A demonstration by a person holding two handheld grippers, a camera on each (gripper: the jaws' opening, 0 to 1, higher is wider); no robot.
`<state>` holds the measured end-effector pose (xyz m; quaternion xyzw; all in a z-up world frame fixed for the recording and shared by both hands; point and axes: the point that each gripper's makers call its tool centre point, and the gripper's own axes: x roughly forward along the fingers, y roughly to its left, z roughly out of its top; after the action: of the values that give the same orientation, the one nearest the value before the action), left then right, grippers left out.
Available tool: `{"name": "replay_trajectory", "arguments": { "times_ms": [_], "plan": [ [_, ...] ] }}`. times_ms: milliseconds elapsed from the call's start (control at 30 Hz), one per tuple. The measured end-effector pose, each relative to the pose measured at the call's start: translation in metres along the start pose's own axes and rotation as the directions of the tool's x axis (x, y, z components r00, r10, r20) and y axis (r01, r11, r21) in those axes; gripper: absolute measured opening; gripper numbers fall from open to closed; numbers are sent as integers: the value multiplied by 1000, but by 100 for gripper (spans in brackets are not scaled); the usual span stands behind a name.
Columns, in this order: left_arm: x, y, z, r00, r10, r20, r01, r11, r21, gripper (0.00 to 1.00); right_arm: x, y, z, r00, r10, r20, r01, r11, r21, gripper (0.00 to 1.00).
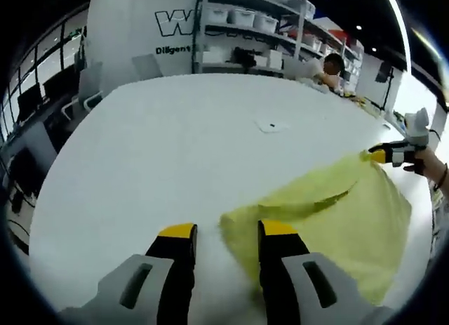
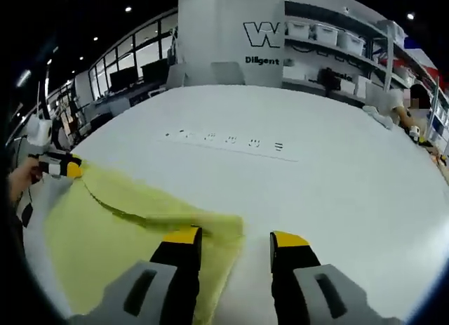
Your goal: Fold the garment on the visible template until the final outline fits inside the template.
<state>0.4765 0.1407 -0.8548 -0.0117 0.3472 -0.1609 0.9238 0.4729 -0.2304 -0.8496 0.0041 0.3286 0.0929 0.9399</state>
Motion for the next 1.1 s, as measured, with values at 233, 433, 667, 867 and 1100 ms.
{"name": "replay_trajectory", "arguments": {
  "times_ms": [233,433,667,867,1100],
  "plan": [
    [-8,-3,7,1000,-7,13,7,1000,-9,31,-10,2,0,1000,15,-6,-15,1000,10,29],
    [-26,-1,10,1000,1,5,-1,1000,-13,33,-23,10,1,999,41,-12,-41,999,24,35],
    [-48,-12,13,1000,-22,5,22,1000,7,41,-41,29,-3,995,97,-22,-96,994,48,47],
    [-70,-26,8,999,-43,13,43,999,1,48,-58,43,-4,990,139,-14,-138,989,56,57],
    [-91,-41,-19,997,-64,-34,64,998,0,46,-78,58,-29,984,172,-53,-170,985,30,60]
  ]
}}
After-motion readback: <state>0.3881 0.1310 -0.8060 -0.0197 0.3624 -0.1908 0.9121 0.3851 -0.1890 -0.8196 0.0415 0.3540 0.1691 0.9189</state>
